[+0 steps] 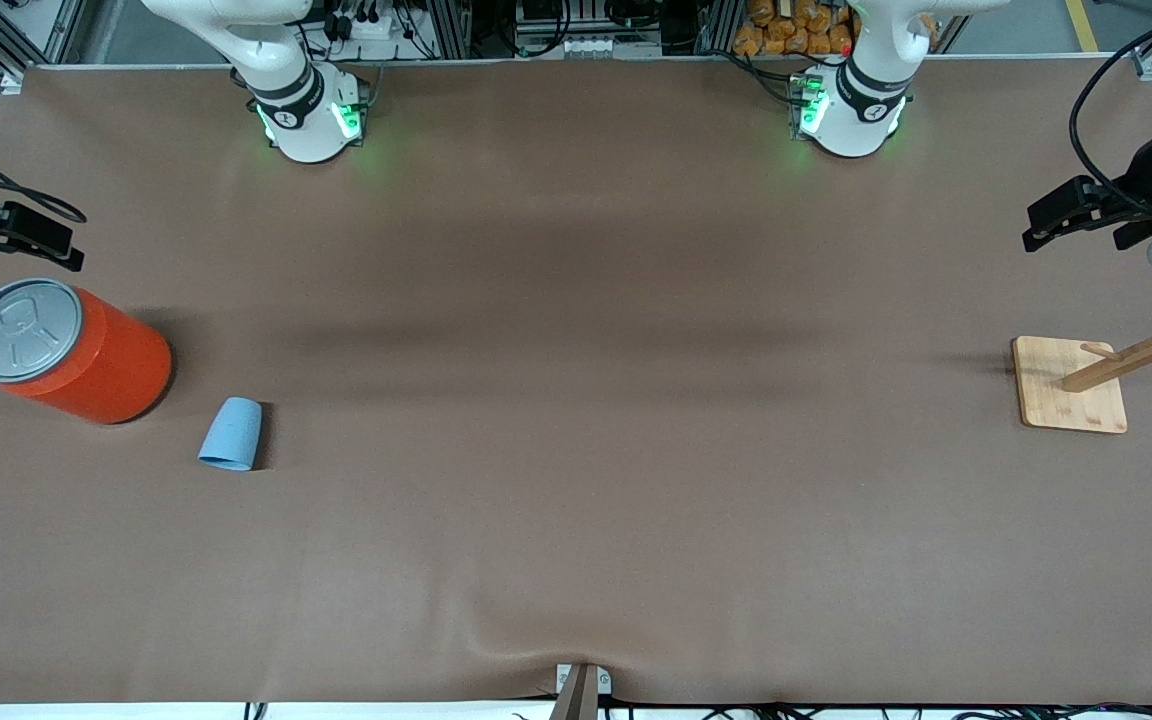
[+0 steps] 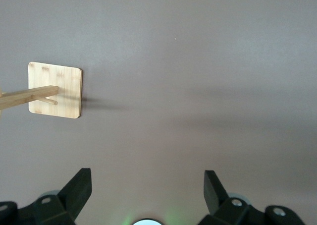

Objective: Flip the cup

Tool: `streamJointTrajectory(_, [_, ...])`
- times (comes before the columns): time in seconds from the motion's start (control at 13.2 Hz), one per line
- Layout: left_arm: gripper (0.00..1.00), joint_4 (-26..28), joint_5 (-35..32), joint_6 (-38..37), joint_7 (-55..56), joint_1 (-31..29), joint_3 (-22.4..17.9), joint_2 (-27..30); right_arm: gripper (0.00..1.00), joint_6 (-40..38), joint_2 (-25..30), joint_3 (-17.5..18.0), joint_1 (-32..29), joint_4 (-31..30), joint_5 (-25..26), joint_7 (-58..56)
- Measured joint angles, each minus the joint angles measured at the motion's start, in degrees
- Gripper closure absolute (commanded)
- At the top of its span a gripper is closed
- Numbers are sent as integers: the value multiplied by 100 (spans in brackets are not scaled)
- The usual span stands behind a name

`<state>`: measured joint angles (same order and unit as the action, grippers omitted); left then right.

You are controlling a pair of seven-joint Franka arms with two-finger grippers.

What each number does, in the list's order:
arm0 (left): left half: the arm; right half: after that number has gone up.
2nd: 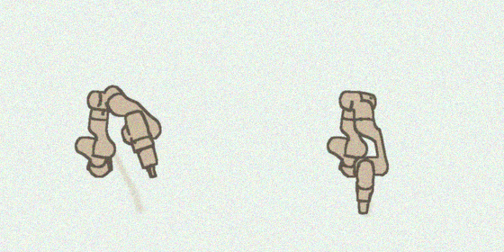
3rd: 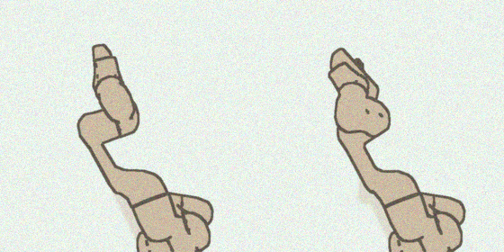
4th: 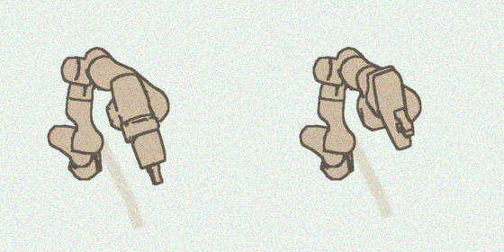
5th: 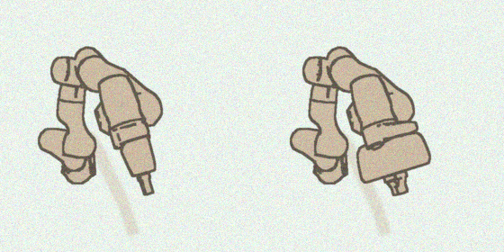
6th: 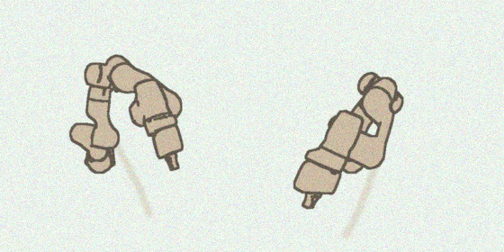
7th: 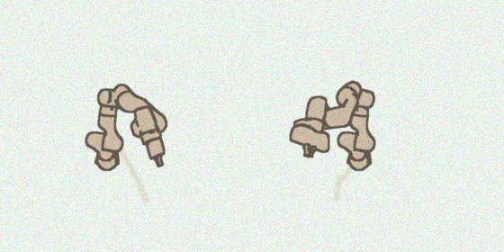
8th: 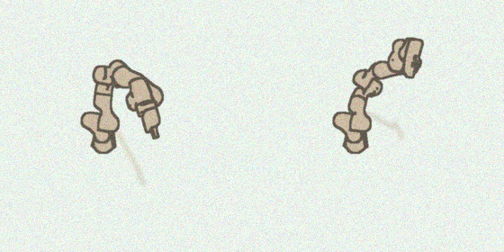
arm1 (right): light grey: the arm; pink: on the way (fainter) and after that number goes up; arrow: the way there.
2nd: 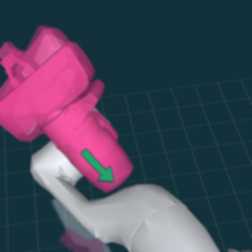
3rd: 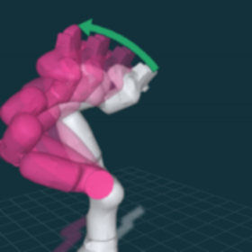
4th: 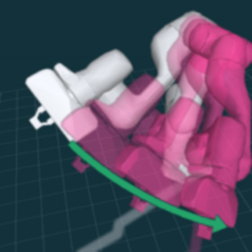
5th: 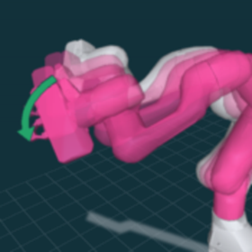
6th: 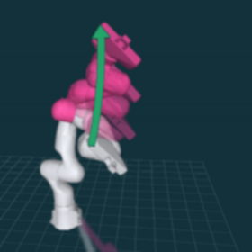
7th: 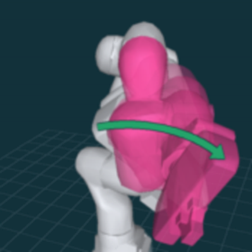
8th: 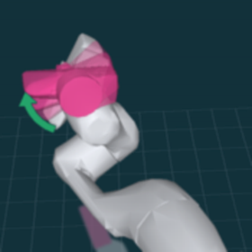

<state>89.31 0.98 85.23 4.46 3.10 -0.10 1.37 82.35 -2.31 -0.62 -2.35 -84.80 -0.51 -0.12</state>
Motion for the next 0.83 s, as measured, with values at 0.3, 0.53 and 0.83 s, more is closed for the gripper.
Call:
streamJointTrajectory(0.3, [0, 0, 0, 0, 0, 7, 6, 0, 0, 74, 0, -3, -1, 0, 2, 0])
streamJointTrajectory(0.53, [0, 0, 0, 0, 0, 8, 6, 0, 0, 74, -2, -7, -10, 0, 2, 1])
streamJointTrajectory(0.83, [0, 0, 0, 0, 0, 8, 7, -1, 0, 39, -92, -14, -95, -19, 2, 0])
